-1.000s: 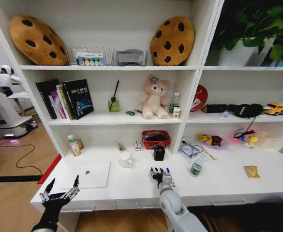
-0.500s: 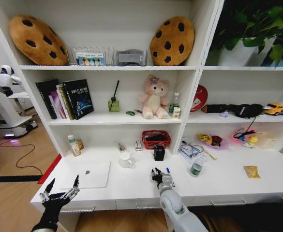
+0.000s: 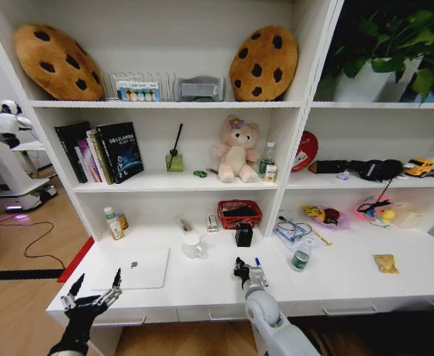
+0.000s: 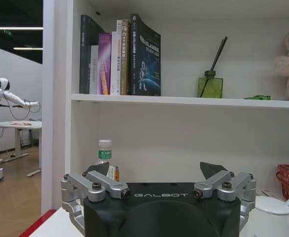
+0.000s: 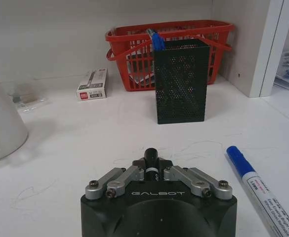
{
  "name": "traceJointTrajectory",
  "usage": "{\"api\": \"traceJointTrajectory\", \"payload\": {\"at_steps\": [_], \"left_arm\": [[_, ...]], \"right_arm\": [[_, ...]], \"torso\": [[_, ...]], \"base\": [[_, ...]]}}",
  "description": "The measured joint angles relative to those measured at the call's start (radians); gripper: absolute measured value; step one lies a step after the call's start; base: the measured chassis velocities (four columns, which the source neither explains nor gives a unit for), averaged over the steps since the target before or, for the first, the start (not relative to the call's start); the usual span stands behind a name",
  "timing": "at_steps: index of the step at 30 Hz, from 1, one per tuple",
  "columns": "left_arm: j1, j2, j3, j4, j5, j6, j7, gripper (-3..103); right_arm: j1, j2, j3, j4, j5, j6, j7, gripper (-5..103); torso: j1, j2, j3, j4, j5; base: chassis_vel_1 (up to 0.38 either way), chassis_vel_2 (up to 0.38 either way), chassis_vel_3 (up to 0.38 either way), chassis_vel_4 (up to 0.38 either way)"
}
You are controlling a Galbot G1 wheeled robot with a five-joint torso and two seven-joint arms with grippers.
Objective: Organize the objects on the table.
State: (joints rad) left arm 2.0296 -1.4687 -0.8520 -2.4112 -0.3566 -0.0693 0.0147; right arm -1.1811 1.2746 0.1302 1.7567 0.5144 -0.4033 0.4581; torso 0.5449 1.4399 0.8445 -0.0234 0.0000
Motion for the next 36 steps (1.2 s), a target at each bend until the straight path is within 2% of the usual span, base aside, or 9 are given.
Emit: {"api": "traceJointTrajectory", "payload": {"at_steps": [3,7,8,9,11,12,14,19,36], "left_arm": [[0.0,0.0,0.0,0.0,0.0,0.0,0.0,100],[0.0,0.0,0.0,0.0,0.0,0.0,0.0,100],[0.0,0.0,0.0,0.0,0.0,0.0,0.0,100],[0.0,0.0,0.0,0.0,0.0,0.0,0.0,100],[0.0,0.0,0.0,0.0,0.0,0.0,0.0,100],[0.0,0.0,0.0,0.0,0.0,0.0,0.0,100],[0.0,0.0,0.0,0.0,0.0,0.0,0.0,100],[0.0,0.0,0.0,0.0,0.0,0.0,0.0,100],[0.0,0.0,0.0,0.0,0.0,0.0,0.0,100]], "right_arm": [[0.001,-0.004,0.004,0.023,0.003,0.018,-0.017,12],[0.073,-0.017,0.045,0.098,-0.027,0.109,-0.087,12],[0.126,-0.021,0.059,0.083,-0.071,0.171,-0.123,12],[0.126,-0.021,0.059,0.083,-0.071,0.171,-0.123,12],[0.228,-0.017,0.07,-0.047,-0.229,0.301,-0.186,12],[0.228,-0.017,0.07,-0.047,-0.229,0.301,-0.186,12],[0.33,-0.003,0.068,-0.222,-0.328,0.401,-0.234,12],[0.453,0.028,0.057,-0.391,-0.367,0.472,-0.292,12],[0.56,0.092,0.06,-0.635,-0.35,0.493,-0.326,12]], "torso": [[0.0,0.0,0.0,0.0,0.0008],[0.0,0.0,0.0,0.0001,0.0001],[0.0,0.0,0.0,-0.0001,0.0],[0.0,0.0,0.0,-0.0001,0.0],[0.0,0.0,0.0,0.0001,-0.0001],[0.0,0.0,0.0,0.0001,-0.0001],[0.0,0.0,0.0,0.0002,0.0],[0.0,0.0,0.0,0.0002,0.0],[0.0,0.0,0.0,-0.0001,-0.0001]], "base": [[0.0,0.0,0.0,0.0],[0.0,0.0,0.0,0.0],[0.0,0.0,0.0,0.0],[0.0,0.0,0.0,0.0],[0.0,0.0,0.0,0.0],[0.0,0.0,0.0,0.0],[0.0,0.0,0.0,0.0],[0.0,0.0,0.0,0.0],[0.0,0.0,0.0,0.0]]}}
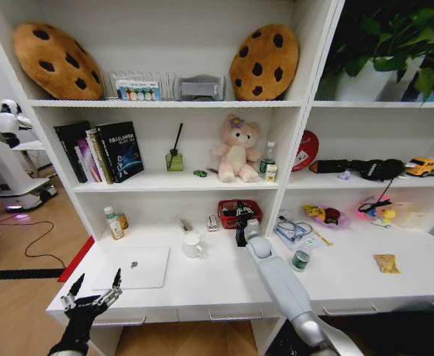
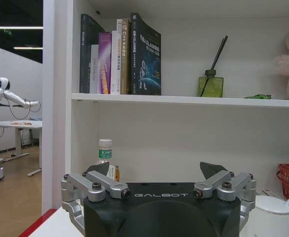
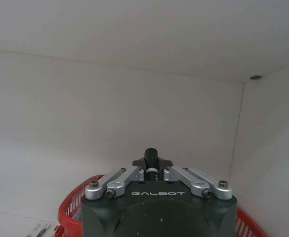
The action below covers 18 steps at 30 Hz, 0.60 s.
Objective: Organize the objects on the table.
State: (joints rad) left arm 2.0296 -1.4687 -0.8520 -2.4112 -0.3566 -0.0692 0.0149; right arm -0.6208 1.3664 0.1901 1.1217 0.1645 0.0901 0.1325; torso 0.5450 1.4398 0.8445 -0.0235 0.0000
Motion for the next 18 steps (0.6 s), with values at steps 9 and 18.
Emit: {"api": "traceJointTrajectory", "payload": {"at_steps": [9,18], "left_arm": [[0.0,0.0,0.0,0.0,0.0,0.0,0.0,100],[0.0,0.0,0.0,0.0,0.0,0.0,0.0,100]], "right_arm": [[-0.002,0.009,-0.012,-0.059,-0.011,0.027,-0.001,12],[-0.032,-0.003,-0.012,-0.018,-0.032,0.019,0.009,26]], "torso": [[0.0,0.0,0.0,0.0,-0.0001],[0.0,0.0,0.0,0.0001,0.0002]], "base": [[0.0,0.0,0.0,0.0],[0.0,0.0,0.0,0.0]]}}
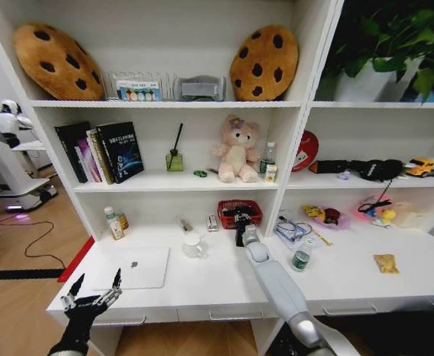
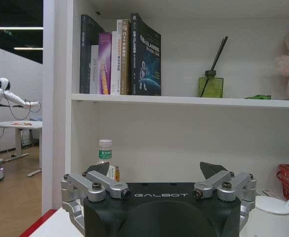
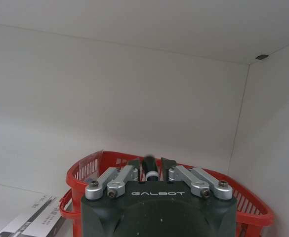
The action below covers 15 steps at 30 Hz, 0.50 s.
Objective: Organize the objects on the table.
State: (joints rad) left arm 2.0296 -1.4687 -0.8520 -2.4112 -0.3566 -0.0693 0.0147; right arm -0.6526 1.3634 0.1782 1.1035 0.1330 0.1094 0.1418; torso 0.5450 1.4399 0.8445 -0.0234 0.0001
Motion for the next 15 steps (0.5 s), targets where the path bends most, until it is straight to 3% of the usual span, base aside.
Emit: {"api": "traceJointTrajectory", "payload": {"at_steps": [2,3,4,5,7,8,10,15], "left_arm": [[0.0,0.0,0.0,0.0,0.0,0.0,0.0,100],[0.0,0.0,0.0,0.0,0.0,0.0,0.0,100],[0.0,0.0,0.0,0.0,0.0,0.0,0.0,100],[0.0,0.0,0.0,0.0,0.0,0.0,0.0,100],[0.0,0.0,0.0,0.0,0.0,0.0,0.0,100],[0.0,0.0,0.0,0.0,0.0,0.0,0.0,100],[0.0,0.0,0.0,0.0,0.0,0.0,0.0,100],[0.0,0.0,0.0,0.0,0.0,0.0,0.0,100]], "right_arm": [[-0.025,-0.009,0.0,0.042,-0.006,-0.003,0.006,37],[-0.025,-0.009,0.0,0.042,-0.006,-0.003,0.006,37],[-0.04,-0.013,0.001,0.068,-0.007,-0.007,0.012,47],[-0.04,-0.013,0.001,0.068,-0.007,-0.007,0.012,47],[-0.056,-0.018,0.003,0.1,-0.01,-0.009,0.017,58],[-0.056,-0.018,0.003,0.1,-0.01,-0.009,0.017,58],[-0.074,-0.025,0.003,0.138,-0.011,-0.017,0.026,70],[-0.111,-0.04,0.006,0.233,-0.006,-0.052,0.065,85]], "torso": [[0.0,0.0,0.0,0.0,0.0],[0.0,0.0,0.0,0.0,0.0],[0.0,0.0,0.0,-0.0001,-0.0001],[0.0,0.0,0.0,-0.0001,-0.0001],[0.0,0.0,0.0,-0.0001,-0.0001],[0.0,0.0,0.0,-0.0001,-0.0001],[0.0,0.0,0.0,-0.0001,0.0],[0.0,0.0,0.0,0.0003,-0.0001]], "base": [[0.0,0.0,0.0,0.0],[0.0,0.0,0.0,0.0],[0.0,0.0,0.0,0.0],[0.0,0.0,0.0,0.0],[0.0,0.0,0.0,0.0],[0.0,0.0,0.0,0.0],[0.0,0.0,0.0,0.0],[0.0,0.0,0.0,0.0]]}}
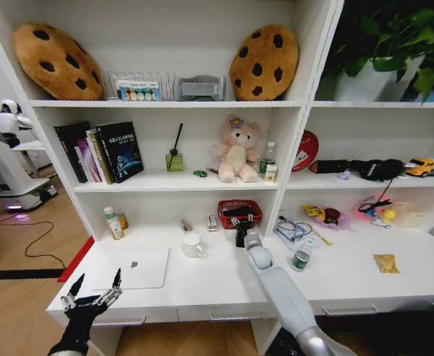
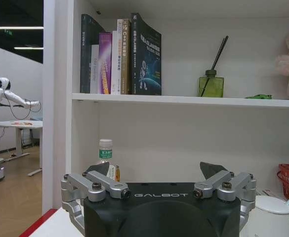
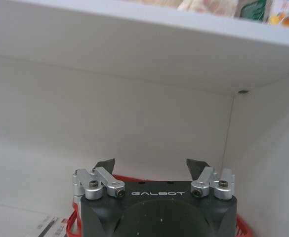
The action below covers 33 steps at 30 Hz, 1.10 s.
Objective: Organize the objects on the table.
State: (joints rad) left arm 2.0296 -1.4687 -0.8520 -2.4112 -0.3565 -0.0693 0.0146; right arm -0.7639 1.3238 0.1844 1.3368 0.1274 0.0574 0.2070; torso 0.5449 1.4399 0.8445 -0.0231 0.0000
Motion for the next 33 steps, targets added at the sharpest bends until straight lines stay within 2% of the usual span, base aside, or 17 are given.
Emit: {"api": "traceJointTrajectory", "payload": {"at_steps": [1,3,4,5,6,7,8,9,10,14,15,16,17,18,21,25,33], "left_arm": [[0.0,0.0,0.0,0.0,0.0,0.0,0.0,100],[0.0,0.0,0.0,0.0,0.0,0.0,0.0,100],[0.0,0.0,0.0,0.0,0.0,0.0,0.0,100],[0.0,0.0,0.0,0.0,0.0,0.0,0.0,100],[0.0,0.0,0.0,0.0,0.0,0.0,0.0,100],[0.0,0.0,0.0,0.0,0.0,0.0,0.0,100],[0.0,0.0,0.0,0.0,0.0,0.0,0.0,100],[0.0,0.0,0.0,0.0,0.0,0.0,0.0,100],[0.0,0.0,0.0,0.0,0.0,0.0,0.0,100],[0.0,0.0,0.0,0.0,0.0,0.0,0.0,100],[0.0,0.0,0.0,0.0,0.0,0.0,0.0,100],[0.0,0.0,0.0,0.0,0.0,0.0,0.0,100],[0.0,0.0,0.0,0.0,0.0,0.0,0.0,100],[0.0,0.0,0.0,0.0,0.0,0.0,0.0,100],[0.0,0.0,0.0,0.0,0.0,0.0,0.0,100],[0.0,0.0,0.0,0.0,0.0,0.0,0.0,100],[0.0,0.0,0.0,0.0,0.0,0.0,0.0,100]], "right_arm": [[-0.031,-0.012,0.002,0.063,0.011,-0.036,0.025,91],[-0.058,-0.022,0.002,0.114,0.026,-0.068,0.05,91],[-0.091,-0.036,0.002,0.175,0.043,-0.103,0.091,95],[-0.149,-0.055,-0.001,0.267,0.066,-0.141,0.166,100],[-0.187,-0.065,-0.002,0.327,0.082,-0.171,0.209,100],[-0.187,-0.065,-0.002,0.327,0.082,-0.171,0.209,100],[-0.246,-0.082,0.001,0.42,0.128,-0.232,0.263,100],[-0.318,-0.104,0.014,0.519,0.202,-0.331,0.297,100],[-0.318,-0.104,0.014,0.519,0.202,-0.331,0.297,100],[-0.446,-0.167,0.035,0.704,0.382,-0.528,0.347,100],[-0.446,-0.167,0.035,0.704,0.382,-0.528,0.347,100],[-0.462,-0.184,0.037,0.748,0.465,-0.595,0.382,100],[-0.465,-0.192,0.036,0.763,0.523,-0.625,0.415,100],[-0.465,-0.192,0.036,0.763,0.523,-0.625,0.415,100],[-0.438,-0.215,0.031,0.731,0.723,-0.731,0.53,100],[-0.412,-0.248,0.033,0.684,0.789,-0.764,0.551,100],[-0.373,-0.283,0.033,0.624,0.826,-0.793,0.544,100]], "torso": [[0.0,0.0,0.0,-0.0001,0.0002],[0.0,0.0,0.0,-0.0002,0.0001],[0.0,0.0,0.0,-0.0003,-0.0002],[0.0,0.0,0.0,-0.0003,-0.0001],[0.0,0.0,0.0,-0.0006,0.0003],[0.0,0.0,0.0,-0.0006,0.0003],[0.0,0.0,0.0,-0.0005,0.0],[0.0,0.0,0.0,-0.0006,0.0],[0.0,0.0,0.0,-0.0006,0.0],[0.0,0.0,0.0,-0.0005,-0.0001],[0.0,0.0,0.0,-0.0005,-0.0001],[0.0,0.0,0.0,-0.0006,0.0],[0.0,0.0,0.0,-0.0004,-0.0003],[0.0,0.0,0.0,-0.0004,-0.0003],[0.0,0.0,0.0,-0.0001,0.0002],[0.0,0.0,0.0,0.0,0.0001],[0.0,0.0,0.0,-0.0004,0.0001]], "base": [[0.0,0.0,0.0,0.0],[0.0,0.0,0.0,0.0],[0.0,0.0,0.0,0.0],[0.0,0.0,0.0,0.0],[0.0,0.0,0.0,0.0],[0.0,0.0,0.0,0.0],[0.0,0.0,0.0,0.0],[0.0,0.0,0.0,0.0],[0.0,0.0,0.0,0.0],[0.0,0.0,0.0,0.0],[0.0,0.0,0.0,0.0],[0.0,0.0,0.0,0.0],[0.0,0.0,0.0,0.0],[0.0,0.0,0.0,0.0],[0.0,0.0,0.0,0.0],[0.0,0.0,0.0,0.0],[0.0,0.0,0.0,0.0]]}}
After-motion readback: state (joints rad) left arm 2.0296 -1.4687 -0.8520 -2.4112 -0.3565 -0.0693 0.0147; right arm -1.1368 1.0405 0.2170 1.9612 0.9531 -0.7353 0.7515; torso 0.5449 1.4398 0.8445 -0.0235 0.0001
